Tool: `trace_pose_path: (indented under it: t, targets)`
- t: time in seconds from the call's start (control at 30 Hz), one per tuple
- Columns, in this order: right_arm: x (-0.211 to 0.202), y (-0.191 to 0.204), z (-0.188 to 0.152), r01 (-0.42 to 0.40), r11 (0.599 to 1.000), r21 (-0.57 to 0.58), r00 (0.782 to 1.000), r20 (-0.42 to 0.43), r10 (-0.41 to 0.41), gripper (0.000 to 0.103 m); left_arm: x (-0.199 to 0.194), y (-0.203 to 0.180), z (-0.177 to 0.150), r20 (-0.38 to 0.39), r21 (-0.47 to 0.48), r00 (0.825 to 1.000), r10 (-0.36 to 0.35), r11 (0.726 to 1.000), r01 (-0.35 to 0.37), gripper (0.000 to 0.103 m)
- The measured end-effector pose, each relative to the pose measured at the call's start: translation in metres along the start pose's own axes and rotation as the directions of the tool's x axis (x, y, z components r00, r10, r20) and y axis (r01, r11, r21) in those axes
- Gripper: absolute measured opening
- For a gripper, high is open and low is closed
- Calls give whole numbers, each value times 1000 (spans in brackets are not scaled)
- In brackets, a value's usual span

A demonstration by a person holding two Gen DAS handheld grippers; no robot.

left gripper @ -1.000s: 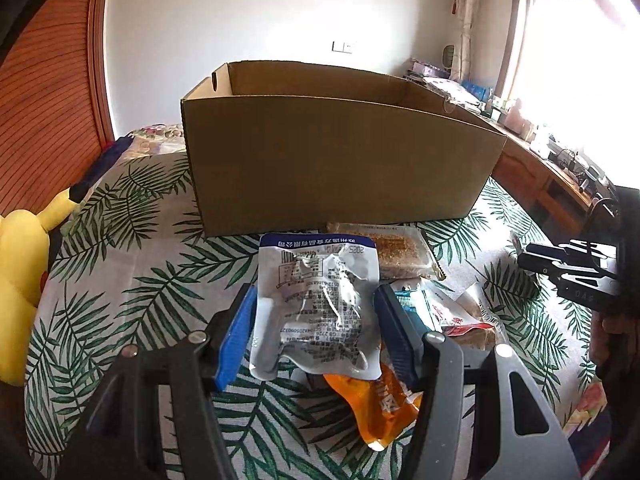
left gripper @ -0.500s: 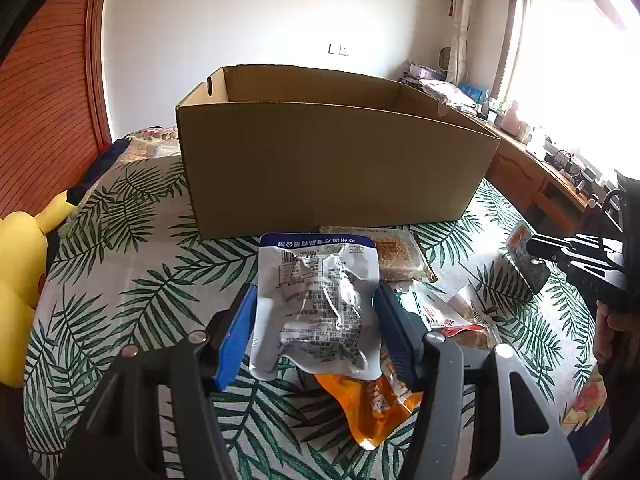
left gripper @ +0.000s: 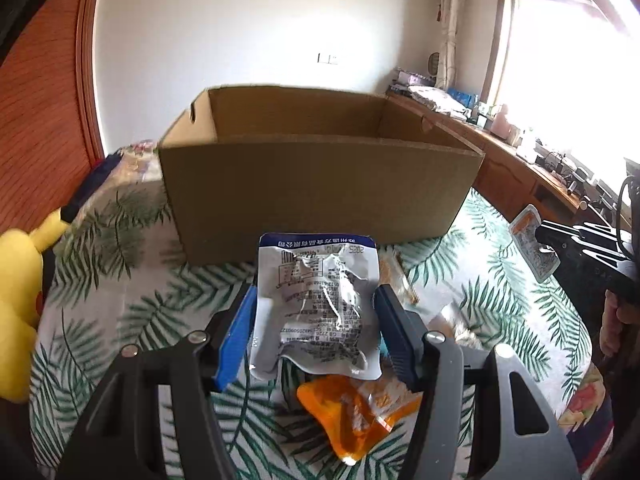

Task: Organize snacks
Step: 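Carry the silver pouch with the left gripper while the right gripper carries its pouch over the box, then open the left gripper to drop the silver pouch while the right gripper drops its pouch in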

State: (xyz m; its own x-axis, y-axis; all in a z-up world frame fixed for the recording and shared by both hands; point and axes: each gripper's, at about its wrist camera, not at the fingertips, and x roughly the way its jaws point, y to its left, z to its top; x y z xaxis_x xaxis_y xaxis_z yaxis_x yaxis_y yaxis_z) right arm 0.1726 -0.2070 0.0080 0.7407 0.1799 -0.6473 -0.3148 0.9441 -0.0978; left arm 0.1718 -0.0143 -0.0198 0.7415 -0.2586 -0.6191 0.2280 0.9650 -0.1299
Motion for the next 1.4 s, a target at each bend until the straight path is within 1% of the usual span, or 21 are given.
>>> trace_pose_path:
  t: [0.27, 0.37, 0.47, 0.67, 0.8, 1.03, 1.4]
  targets:
    - [-20, 18, 45, -18, 997, -76, 996, 85, 24, 5, -6, -4, 48, 77, 48, 997, -12, 999, 8, 59]
    - [-25, 26, 64, -20, 994, -105, 992, 120, 32, 6, -6, -4, 61, 100, 70, 995, -5, 998, -2, 60]
    - [-27, 34, 85, -24, 991, -133, 987, 152, 44, 6, -2, -1, 76, 112, 83, 994, -4, 997, -5, 60]
    - [-23, 51, 115, -41, 983, -181, 979, 190, 76, 6, 8, 7, 98, 130, 85, 992, -4, 996, -8, 59]
    - [-16, 61, 128, -56, 978, -201, 976, 197, 96, 6, 17, 12, 109, 135, 94, 991, 8, 995, -20, 60]
    - [7, 72, 143, -81, 972, -221, 975, 184, 123, 6, 41, 22, 123, 114, 88, 993, 27, 995, -37, 60]
    - [35, 73, 154, -99, 969, -225, 975, 172, 140, 6, 79, 30, 129, 76, 78, 996, 46, 996, -52, 60]
